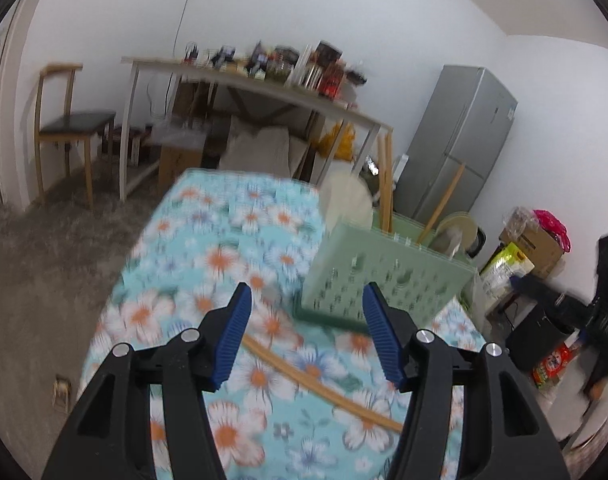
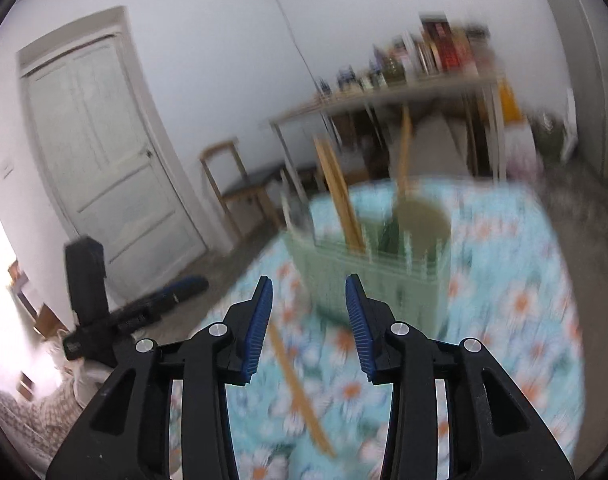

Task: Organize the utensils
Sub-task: 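Move the left tool to the chopsticks left on the cover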

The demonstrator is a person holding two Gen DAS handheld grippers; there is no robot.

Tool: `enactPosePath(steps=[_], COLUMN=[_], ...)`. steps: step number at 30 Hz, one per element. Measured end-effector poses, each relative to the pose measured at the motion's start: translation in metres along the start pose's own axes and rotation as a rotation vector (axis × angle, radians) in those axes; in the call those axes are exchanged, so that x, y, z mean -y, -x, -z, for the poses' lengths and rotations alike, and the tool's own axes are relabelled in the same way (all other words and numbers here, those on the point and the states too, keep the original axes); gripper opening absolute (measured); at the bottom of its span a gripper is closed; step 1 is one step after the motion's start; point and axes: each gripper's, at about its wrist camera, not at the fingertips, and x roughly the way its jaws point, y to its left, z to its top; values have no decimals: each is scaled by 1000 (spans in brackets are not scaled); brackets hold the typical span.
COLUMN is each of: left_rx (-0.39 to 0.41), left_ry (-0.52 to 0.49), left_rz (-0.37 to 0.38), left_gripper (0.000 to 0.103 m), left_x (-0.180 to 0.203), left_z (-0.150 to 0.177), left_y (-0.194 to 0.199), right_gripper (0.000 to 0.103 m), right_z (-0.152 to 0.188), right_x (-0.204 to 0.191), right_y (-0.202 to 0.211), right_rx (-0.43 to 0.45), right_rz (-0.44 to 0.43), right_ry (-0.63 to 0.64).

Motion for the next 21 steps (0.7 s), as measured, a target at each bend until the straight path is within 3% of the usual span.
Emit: enactPosePath(steps=[6,13,18,21], left_rx=[-134,-275,-339,-338], left_ry=[71,309,485,564], left_rz=[-4,60,123,156], left_gripper=[56,55,44,36], left_x=[-5,-30,-52,-61], left_z=[27,48,63,68], left_y=[-24,-58,-78,-85], right_gripper=[39,39,39,39], right_z=[39,58,61,65], right_x=[22,25,30,37], right_y=[-38,-44,-41,-37], right_rx=[-152,-207,-208,-215], right_rz=[17,-12,-28,-35], right_ry=[-172,-220,-230,-237])
